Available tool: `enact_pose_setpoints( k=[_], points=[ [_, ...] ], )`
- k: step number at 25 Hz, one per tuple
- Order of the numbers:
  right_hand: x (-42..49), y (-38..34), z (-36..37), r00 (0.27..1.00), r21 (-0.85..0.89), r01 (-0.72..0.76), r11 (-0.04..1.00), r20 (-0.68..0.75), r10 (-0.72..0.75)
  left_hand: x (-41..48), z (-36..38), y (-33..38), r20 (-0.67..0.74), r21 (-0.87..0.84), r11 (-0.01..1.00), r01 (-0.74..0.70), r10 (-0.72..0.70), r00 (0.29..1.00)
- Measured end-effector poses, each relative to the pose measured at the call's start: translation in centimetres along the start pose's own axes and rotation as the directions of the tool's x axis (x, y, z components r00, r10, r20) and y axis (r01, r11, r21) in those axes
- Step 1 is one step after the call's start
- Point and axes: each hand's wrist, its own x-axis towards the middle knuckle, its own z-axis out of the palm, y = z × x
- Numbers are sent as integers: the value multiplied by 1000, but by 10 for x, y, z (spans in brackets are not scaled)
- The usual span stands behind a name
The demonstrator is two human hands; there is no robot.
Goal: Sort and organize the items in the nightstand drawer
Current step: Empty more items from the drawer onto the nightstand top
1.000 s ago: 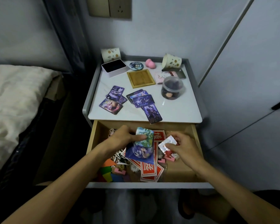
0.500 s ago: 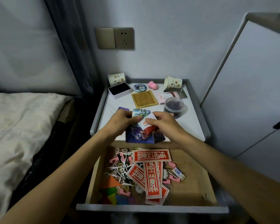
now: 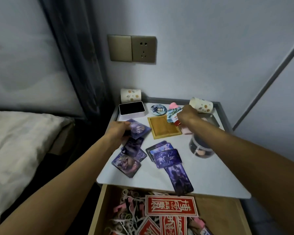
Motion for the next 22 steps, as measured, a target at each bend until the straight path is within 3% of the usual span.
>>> enact_pose_setpoints(
  k=[2,4,10,13,16,19,22],
  points=[
    [16,1,14,997,153,-77,985,30,73,13,4,-3,12,8,1000,-7,7,1000],
    [26,2,18,994,199,-108,974,43,102,24,7,-3,-8,46,999,-28,29,1000],
    [39,4,19,997,172,-70,983,-26,75,44,9,-7,-142,349,922,-170,232,962],
    [39,8,21,989,-56,62,997,-130,-69,37,13,-8,-126,607,771,-192,331,935],
    [30,9,23,973,-155,205,966,-71,-218,29,16,-8,-72,719,658,-224,391,918],
    [24,5,34,965,-133,260,956,54,-255,24,15,-8,-12,838,490,-240,457,889],
    [22,-7,50,981,-30,175,984,95,-171,24,11,-7,95,916,291,-276,510,855]
  ],
)
